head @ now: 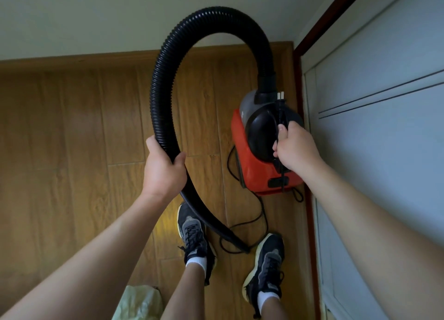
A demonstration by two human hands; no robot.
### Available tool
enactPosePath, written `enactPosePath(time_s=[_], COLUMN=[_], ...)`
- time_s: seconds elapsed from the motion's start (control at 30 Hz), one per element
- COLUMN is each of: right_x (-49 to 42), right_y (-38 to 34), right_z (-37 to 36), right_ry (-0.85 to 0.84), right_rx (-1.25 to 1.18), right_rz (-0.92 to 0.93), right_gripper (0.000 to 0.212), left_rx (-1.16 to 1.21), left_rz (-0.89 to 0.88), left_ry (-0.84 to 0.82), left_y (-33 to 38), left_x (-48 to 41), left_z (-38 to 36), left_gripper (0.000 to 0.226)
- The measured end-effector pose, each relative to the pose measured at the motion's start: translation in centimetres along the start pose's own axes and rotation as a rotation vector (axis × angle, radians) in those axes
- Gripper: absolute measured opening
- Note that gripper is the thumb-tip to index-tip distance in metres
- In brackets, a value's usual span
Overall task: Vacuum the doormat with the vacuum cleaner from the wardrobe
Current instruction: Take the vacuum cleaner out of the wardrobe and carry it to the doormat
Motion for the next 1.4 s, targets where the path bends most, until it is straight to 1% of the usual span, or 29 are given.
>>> enactPosePath(time_s=[0.43, 0.67, 0.87, 1.1, 1.4], right_x=[4.8, 8.2, 11.8, 16.2, 22.5], right_y=[-10.0, -15.8, -20.5, -25.6, -33.3], right_z=[7.2, 11.4, 14.9, 18.5, 23.3], right_ry=[0.114, 0.137, 0.16, 0.168, 0.125], right_rx=[-0.021, -0.057, -0.057, -0.084, -0.126], right_rz=[0.119, 0.15, 0.194, 0.273, 0.364], right_gripper=[0.032, 0.033, 0.037, 0.035, 0.031], left_rx=[0.102, 0.149, 0.179, 0.228, 0.297], left_rz=[-0.126, -0.204, -0.236, -0.249, -0.266], left_ry=[0.111, 0.155, 0.213, 0.267, 0.353], left_y=[5.3, 8.9, 10.7, 12.5, 14.8], left_x=[7.9, 12.7, 17.5, 23.0, 30.4], left_z=[8.0, 13.4, 17.4, 21.6, 28.5], left_gripper=[0.041, 0.045, 0.044, 0.04, 0.033])
Point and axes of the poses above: each hand's wrist, its own x-axis away from the middle knuckle, its own z-axis out of the back of the hand, y = z × x, the point moved 3 cm from there along -x, towards the middle knuckle, and after that the axes turned 13 degrees about z, right-handed, at the moved point
